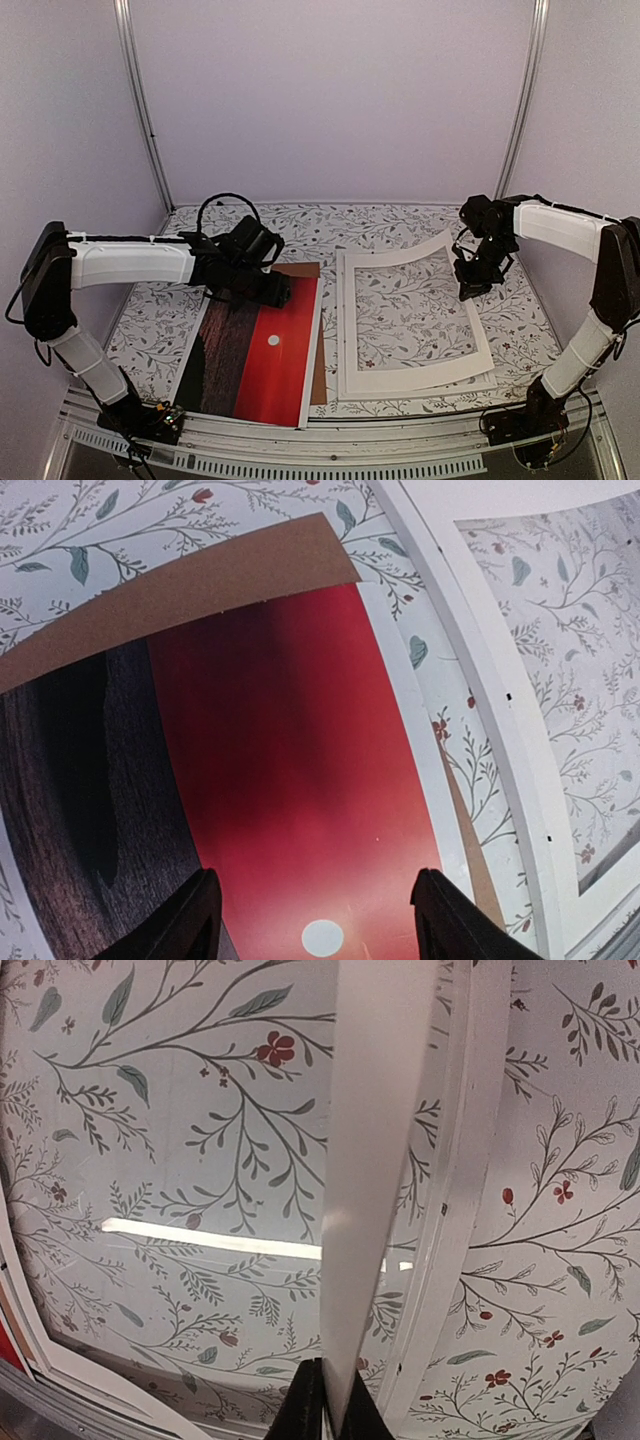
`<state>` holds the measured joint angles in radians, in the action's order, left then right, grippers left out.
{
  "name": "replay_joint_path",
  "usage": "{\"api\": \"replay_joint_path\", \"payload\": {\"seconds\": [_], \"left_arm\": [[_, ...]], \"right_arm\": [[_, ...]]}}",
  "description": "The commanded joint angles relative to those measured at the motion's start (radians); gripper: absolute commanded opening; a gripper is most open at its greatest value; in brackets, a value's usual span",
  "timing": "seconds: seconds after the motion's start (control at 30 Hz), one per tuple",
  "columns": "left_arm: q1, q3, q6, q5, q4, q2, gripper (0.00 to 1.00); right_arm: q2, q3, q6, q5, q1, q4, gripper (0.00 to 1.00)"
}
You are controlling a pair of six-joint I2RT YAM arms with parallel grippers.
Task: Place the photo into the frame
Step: Place the mat board on the glass panel.
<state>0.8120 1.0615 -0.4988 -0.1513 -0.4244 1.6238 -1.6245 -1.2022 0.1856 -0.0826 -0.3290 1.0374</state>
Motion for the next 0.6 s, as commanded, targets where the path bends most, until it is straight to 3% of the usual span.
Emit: {"api": "replay_joint_path", "payload": {"seconds": [0.0, 0.57], "left_arm": [[0.018, 0.019, -0.003, -0.021, -0.010, 0.012, 0.68], [0.023, 0.025, -0.001, -0.037, -0.019, 0.034, 0.69]], "right_arm": [[-0.005, 0.004, 0.014, 0.024, -0.009, 0.008, 0.08], [-0.057, 0.004, 0.008, 0.030, -0.037, -0.043, 0.13]]}}
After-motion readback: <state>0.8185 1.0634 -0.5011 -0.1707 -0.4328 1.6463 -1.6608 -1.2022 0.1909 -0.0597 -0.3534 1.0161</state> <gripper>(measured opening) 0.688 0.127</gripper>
